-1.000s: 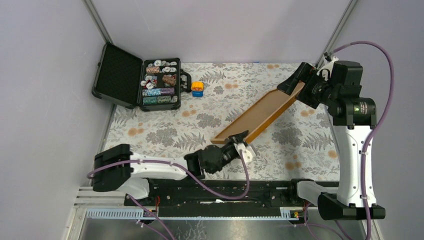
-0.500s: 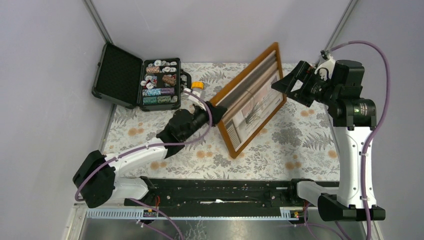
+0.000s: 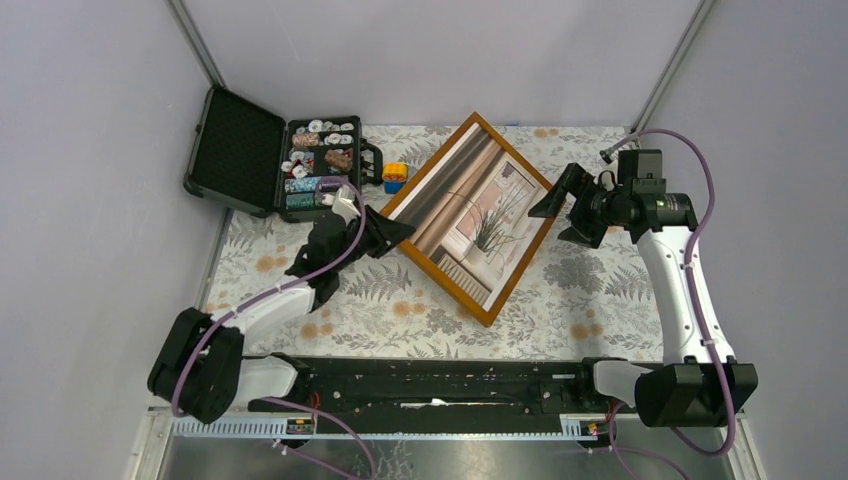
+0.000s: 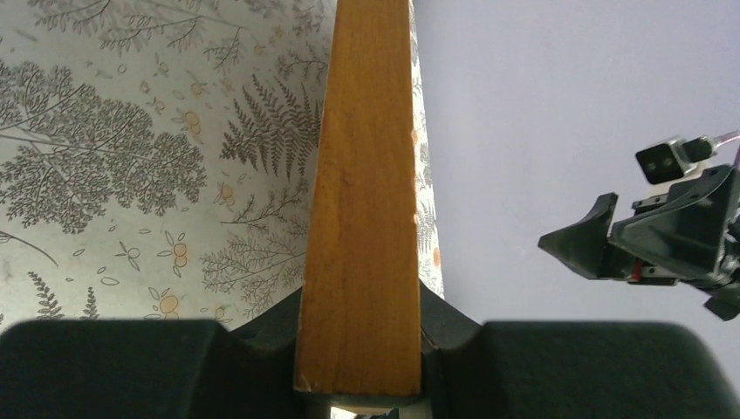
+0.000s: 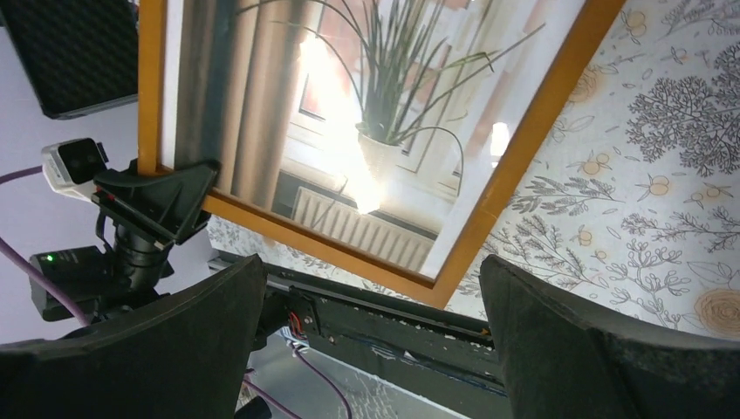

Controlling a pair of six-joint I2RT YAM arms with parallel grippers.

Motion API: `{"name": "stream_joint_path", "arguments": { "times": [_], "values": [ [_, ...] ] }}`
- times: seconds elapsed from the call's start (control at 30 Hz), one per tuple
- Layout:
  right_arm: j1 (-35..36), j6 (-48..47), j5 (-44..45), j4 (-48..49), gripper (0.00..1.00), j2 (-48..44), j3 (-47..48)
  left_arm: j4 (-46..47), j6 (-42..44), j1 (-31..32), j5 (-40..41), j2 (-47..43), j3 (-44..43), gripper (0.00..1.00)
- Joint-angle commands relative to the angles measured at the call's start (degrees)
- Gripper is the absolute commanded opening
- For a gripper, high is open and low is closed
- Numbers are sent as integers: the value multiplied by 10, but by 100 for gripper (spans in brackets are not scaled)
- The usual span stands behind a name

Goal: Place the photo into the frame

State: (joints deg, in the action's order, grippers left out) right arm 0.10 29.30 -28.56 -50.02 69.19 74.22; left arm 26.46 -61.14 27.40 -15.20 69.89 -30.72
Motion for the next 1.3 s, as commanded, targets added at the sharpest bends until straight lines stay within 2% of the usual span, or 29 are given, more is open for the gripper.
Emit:
{"name": "stream_joint_path", "arguments": {
  "times": [0.0, 0.13, 0.23, 0.33, 0.4, 0.5, 0.63, 0.8, 0.87, 1.0, 1.1, 1.13, 1.27],
  "values": [
    [2, -1, 8, 32, 100, 1, -14, 57, -40, -33, -143, 56, 12, 0],
    [3, -4, 19, 31, 100, -5, -19, 120, -43, -40, -217, 141, 0, 0],
    [3, -4, 22, 29, 100, -10, -19, 224, -91, -39, -241, 206, 5, 0],
    [2, -5, 29, 24, 100, -16, -18, 255, -102, -31, -264, 278, -20, 0],
    [3, -5, 31, 22, 100, -17, -18, 290, -120, -16, -258, 310, -31, 0],
    [2, -4, 30, 21, 100, -20, -18, 285, -117, 31, -239, 352, -65, 0],
    [2, -2, 32, 21, 100, -23, -17, 342, -153, 78, -134, 388, -65, 0],
    [2, -3, 33, 21, 100, -27, -23, 357, -151, 112, -124, 455, -135, 0],
    [2, -5, 33, 17, 100, -28, -22, 336, -131, 112, -115, 471, -153, 0],
    [2, -7, 38, 16, 100, -33, -29, 216, -62, 111, -96, 476, -210, 0],
    [3, -9, 39, 15, 100, -33, -32, 174, -52, 108, -96, 486, -233, 0],
    [3, -10, 38, 16, 100, -32, -34, 136, -43, 106, -94, 489, -248, 0],
    [3, -10, 36, 16, 100, -32, -35, 18, -15, 103, -93, 500, -290, 13]
  ]
}}
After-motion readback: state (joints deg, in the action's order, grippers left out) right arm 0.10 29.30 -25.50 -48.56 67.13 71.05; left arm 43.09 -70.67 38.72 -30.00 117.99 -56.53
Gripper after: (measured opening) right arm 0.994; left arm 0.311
